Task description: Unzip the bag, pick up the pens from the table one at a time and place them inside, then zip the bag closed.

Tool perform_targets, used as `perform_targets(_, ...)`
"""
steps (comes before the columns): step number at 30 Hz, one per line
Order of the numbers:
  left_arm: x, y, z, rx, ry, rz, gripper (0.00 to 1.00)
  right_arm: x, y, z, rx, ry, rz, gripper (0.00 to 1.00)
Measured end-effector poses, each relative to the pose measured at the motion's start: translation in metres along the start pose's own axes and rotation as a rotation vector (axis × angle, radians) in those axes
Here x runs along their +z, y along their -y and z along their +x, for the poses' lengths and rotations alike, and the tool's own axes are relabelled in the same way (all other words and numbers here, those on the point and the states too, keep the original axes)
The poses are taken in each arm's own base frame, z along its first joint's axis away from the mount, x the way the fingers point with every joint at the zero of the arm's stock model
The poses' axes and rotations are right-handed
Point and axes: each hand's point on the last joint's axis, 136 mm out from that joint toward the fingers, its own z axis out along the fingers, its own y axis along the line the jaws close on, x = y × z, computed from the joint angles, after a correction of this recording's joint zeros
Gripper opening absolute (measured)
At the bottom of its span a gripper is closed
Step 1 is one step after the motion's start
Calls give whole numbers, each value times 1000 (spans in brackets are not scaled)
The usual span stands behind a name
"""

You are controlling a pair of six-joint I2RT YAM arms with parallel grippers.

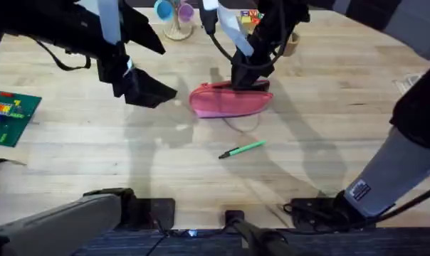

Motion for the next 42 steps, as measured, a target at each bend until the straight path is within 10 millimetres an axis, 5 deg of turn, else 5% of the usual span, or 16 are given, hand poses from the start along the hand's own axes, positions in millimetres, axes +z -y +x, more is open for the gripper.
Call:
perform_targets(13, 0, 0, 0, 0, 0, 0, 993, 24, -1, 1, -4, -27, -47, 31)
perform_targets(21, 0, 0, 0, 0, 0, 1, 993, 31, 0, 5, 4, -34, -65, 151)
perform_targets(23, 0, 0, 0, 0, 0, 1, 993, 31, -1, 5, 5, -35, -66, 255)
perform_targets(28, 0, 0, 0, 0, 0, 0, 993, 32, -1, 5, 5, -40, -68, 943)
perform_targets(42, 0, 0, 0, 0, 0, 0, 993, 30, -8, 9, 12, -65, -86, 996)
